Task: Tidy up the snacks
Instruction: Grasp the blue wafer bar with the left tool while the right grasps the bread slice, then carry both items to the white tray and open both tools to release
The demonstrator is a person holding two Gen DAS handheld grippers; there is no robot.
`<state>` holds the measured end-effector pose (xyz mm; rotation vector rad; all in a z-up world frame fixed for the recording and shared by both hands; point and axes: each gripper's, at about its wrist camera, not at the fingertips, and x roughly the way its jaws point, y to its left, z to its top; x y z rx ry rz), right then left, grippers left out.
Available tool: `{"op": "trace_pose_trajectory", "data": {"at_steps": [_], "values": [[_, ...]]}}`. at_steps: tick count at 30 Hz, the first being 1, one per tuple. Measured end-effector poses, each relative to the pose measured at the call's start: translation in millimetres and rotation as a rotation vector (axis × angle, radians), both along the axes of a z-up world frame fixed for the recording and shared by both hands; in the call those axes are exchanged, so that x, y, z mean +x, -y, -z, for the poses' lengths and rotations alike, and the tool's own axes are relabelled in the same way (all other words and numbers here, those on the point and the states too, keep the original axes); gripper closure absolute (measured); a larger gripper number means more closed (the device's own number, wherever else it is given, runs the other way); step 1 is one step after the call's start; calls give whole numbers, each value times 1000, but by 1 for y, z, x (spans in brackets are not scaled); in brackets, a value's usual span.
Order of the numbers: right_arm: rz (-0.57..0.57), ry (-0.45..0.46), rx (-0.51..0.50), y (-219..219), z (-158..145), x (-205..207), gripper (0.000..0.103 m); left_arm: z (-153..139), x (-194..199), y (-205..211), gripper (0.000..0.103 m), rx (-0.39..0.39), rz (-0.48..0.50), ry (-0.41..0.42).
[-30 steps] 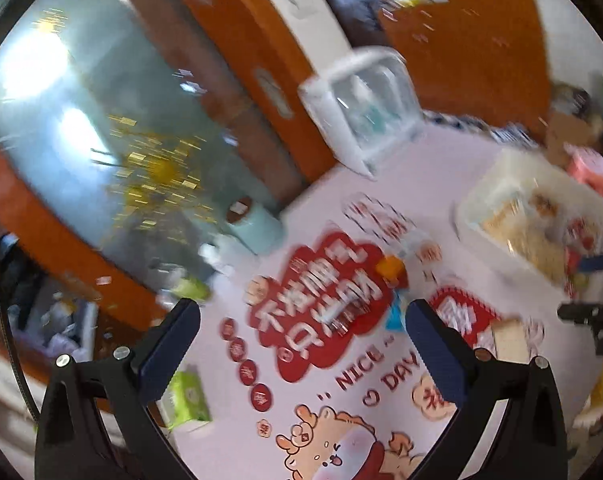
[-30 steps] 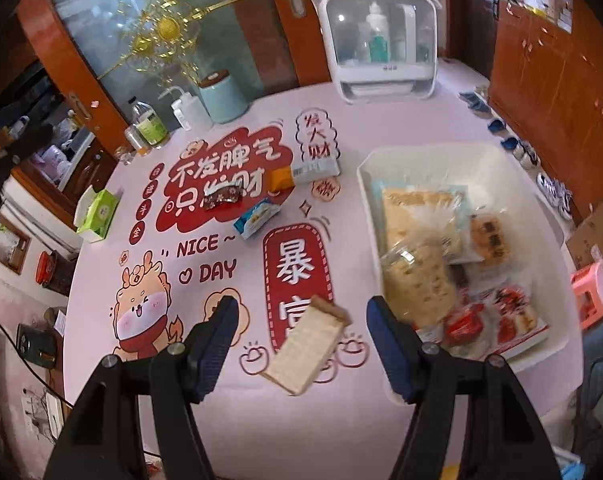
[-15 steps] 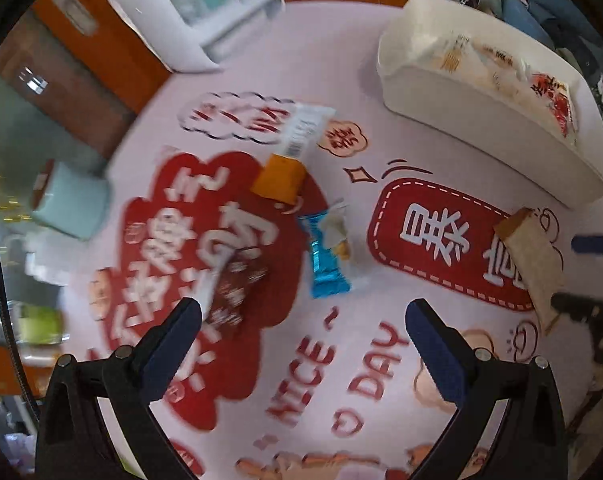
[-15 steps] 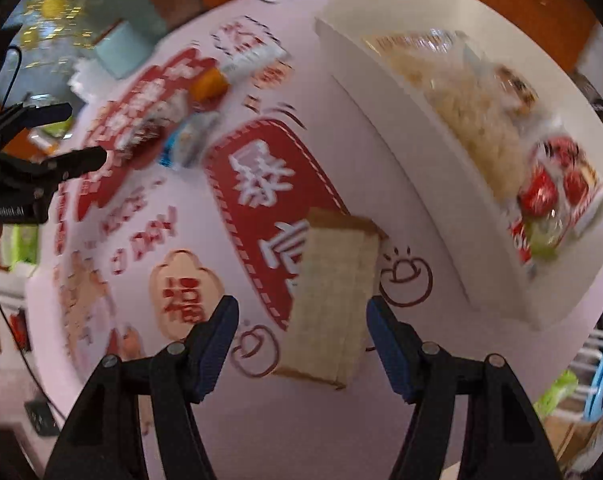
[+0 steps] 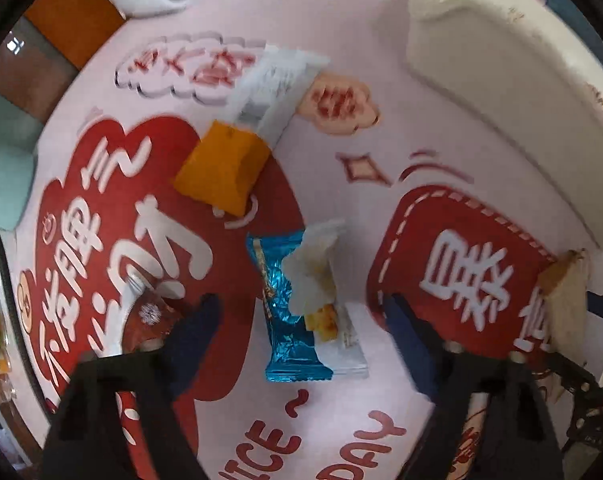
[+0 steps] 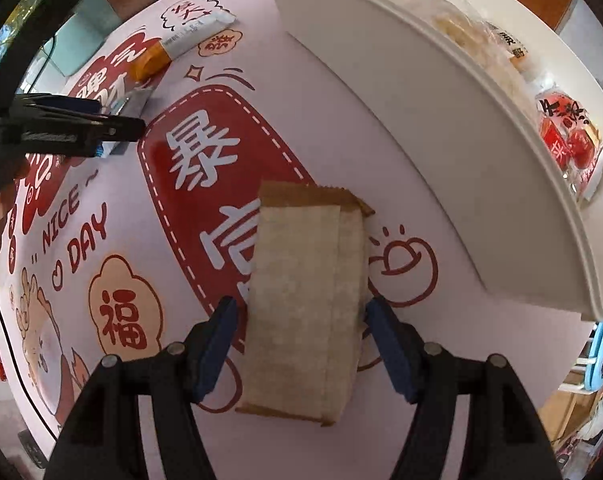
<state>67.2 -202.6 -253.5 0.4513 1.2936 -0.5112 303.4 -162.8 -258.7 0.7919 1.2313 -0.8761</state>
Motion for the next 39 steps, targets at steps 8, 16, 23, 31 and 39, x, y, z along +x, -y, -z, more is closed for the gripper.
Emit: {"op": "trace_pose_trajectory", "data": {"at_steps": [8,16,23,31,39], "values": [[-40,16,-14,4,-2,0,48,-4,-2,-13,75,-13,-80,-68],[-118,95,-5,-9,-34,-7,48,-35,-47,-43,78,-72,-128,-81],[-191,208,-21,-4,-87,-18,48,-106,-111,-64,78,-172,-142,-28],[-241,297,-49,45,-134,-33,48,-176,-166,-27,78,-252,-214,13],[-242,351,-116,143,-173,-48,48,-216,-184,83,78,-308,-232,72]]}}
